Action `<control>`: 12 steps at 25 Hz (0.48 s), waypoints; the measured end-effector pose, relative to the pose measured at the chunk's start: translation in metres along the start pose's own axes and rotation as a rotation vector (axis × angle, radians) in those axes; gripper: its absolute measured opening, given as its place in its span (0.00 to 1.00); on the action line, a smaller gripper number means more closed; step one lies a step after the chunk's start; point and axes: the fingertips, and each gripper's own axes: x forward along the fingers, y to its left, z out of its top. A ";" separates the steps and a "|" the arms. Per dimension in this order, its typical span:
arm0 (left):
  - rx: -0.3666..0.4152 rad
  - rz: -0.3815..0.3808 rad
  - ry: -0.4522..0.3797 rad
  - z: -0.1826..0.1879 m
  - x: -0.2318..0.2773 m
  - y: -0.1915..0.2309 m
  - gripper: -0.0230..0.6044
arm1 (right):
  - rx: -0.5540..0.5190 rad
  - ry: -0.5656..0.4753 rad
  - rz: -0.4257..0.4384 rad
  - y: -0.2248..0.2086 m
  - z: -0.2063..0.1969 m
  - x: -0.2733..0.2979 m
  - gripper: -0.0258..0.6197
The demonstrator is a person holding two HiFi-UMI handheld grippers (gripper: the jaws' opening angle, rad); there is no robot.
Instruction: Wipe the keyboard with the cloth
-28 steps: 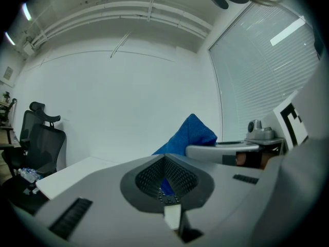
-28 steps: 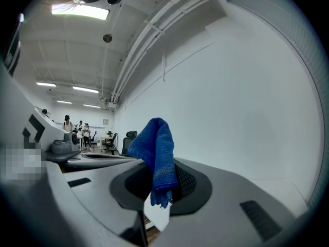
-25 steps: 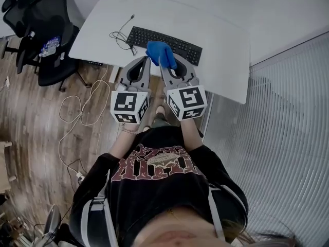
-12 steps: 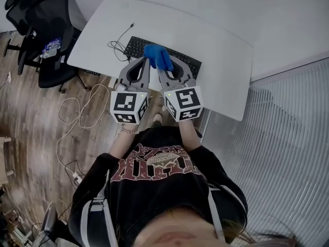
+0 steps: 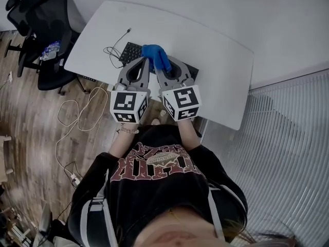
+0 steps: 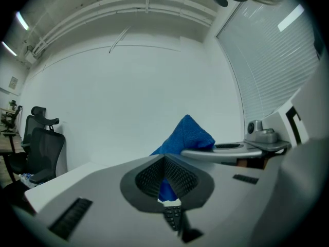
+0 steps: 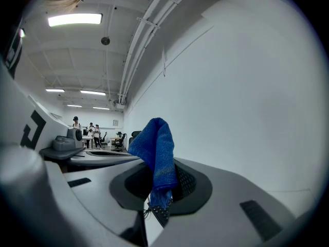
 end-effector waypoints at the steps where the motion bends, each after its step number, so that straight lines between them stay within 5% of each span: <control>1: -0.001 -0.004 0.002 -0.001 0.004 0.001 0.09 | 0.001 0.002 -0.005 -0.003 -0.001 0.002 0.14; 12: -0.006 -0.121 0.036 -0.006 0.070 0.024 0.09 | 0.021 0.032 -0.092 -0.041 -0.011 0.052 0.14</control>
